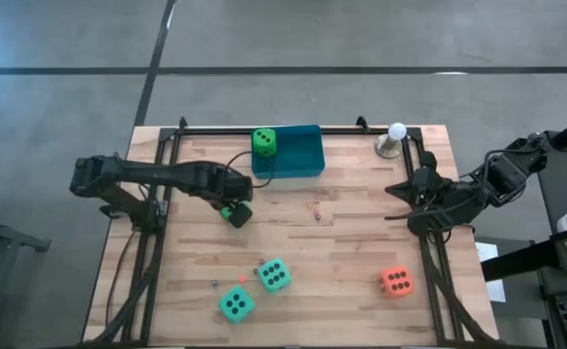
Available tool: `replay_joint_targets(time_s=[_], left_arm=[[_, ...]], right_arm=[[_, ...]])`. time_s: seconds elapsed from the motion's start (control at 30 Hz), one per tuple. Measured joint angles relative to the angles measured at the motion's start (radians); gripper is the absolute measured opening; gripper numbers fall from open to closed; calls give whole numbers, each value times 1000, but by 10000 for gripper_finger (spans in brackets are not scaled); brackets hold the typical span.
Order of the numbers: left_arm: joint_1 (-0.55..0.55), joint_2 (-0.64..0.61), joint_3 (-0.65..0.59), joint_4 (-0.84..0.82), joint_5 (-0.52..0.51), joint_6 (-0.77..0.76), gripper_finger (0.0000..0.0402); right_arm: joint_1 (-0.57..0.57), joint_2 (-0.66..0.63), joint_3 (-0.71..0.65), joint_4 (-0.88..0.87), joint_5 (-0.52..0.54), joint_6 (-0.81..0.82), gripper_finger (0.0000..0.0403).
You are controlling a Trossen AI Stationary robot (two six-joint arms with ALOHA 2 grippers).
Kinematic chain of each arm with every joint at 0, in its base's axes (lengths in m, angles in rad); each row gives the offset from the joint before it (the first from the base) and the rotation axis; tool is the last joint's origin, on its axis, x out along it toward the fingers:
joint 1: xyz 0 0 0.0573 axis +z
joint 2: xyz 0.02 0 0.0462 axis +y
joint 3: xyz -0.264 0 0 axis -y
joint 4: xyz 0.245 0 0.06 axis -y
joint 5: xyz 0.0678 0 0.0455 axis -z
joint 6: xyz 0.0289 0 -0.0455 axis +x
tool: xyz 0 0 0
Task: Pick & Place Dice
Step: Put the large green dice into the blue bin
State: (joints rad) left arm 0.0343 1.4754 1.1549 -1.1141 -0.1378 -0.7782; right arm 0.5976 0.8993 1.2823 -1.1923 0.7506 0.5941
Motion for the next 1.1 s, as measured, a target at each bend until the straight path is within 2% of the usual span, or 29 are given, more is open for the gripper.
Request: replay_joint_targets(time_s=[0.13, 0.33, 0.57, 0.93, 1.1], left_arm=[[18, 0, 0, 5, 1, 21, 366], [34, 1, -50, 77, 1, 68, 397], [40, 2, -134, 152, 37, 73, 399], [41, 2, -150, 155, 34, 73, 399], [41, 15, -187, 206, 30, 72, 399]], right_arm=[[0, 0, 0, 0, 0, 0, 8], [0, 0, 0, 0, 0, 0, 8], [0, 0, 0, 0, 0, 0, 8], [0, 0, 0, 0, 0, 0, 8], [0, 0, 0, 0, 0, 0, 8]])
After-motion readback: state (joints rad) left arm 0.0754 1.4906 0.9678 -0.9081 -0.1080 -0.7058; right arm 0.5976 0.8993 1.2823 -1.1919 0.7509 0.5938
